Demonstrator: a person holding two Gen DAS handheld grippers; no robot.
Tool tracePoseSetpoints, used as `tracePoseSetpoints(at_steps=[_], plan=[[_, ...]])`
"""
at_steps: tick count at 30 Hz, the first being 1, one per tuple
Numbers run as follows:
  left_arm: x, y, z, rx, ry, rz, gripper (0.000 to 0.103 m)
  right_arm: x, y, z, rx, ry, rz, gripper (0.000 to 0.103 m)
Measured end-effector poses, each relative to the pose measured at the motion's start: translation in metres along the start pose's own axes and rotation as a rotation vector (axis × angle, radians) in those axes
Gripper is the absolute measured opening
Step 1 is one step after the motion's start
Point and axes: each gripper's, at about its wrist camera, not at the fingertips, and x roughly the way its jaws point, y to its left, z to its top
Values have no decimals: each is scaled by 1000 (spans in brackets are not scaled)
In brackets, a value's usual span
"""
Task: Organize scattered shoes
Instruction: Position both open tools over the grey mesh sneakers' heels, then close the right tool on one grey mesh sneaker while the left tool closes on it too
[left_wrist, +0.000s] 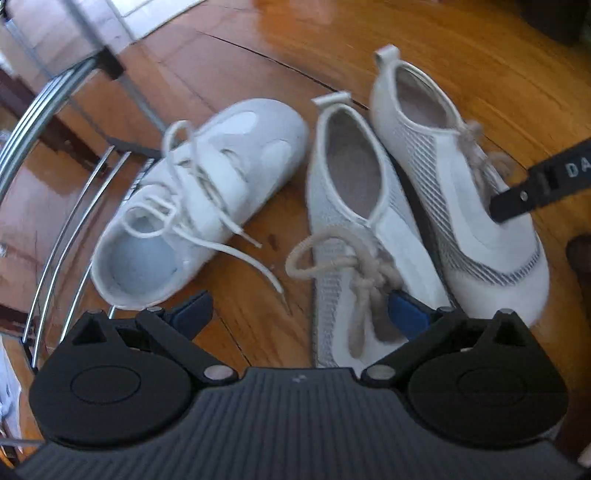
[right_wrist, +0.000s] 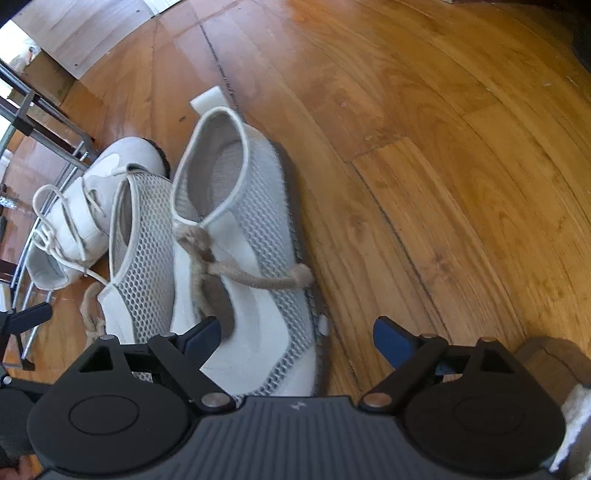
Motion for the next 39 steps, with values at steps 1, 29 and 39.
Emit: tracePoseSetpoints(at_steps=[1, 29, 39], plan=[[-1, 3, -2, -24, -9, -8, 103, 0, 0, 1, 8, -8, 20, 89], [66, 26, -10, -444, 128, -285, 70, 37, -5, 5, 109, -43, 4, 59], [80, 27, -5, -461, 106, -259, 100, 39, -7, 5, 144, -75, 7, 66]])
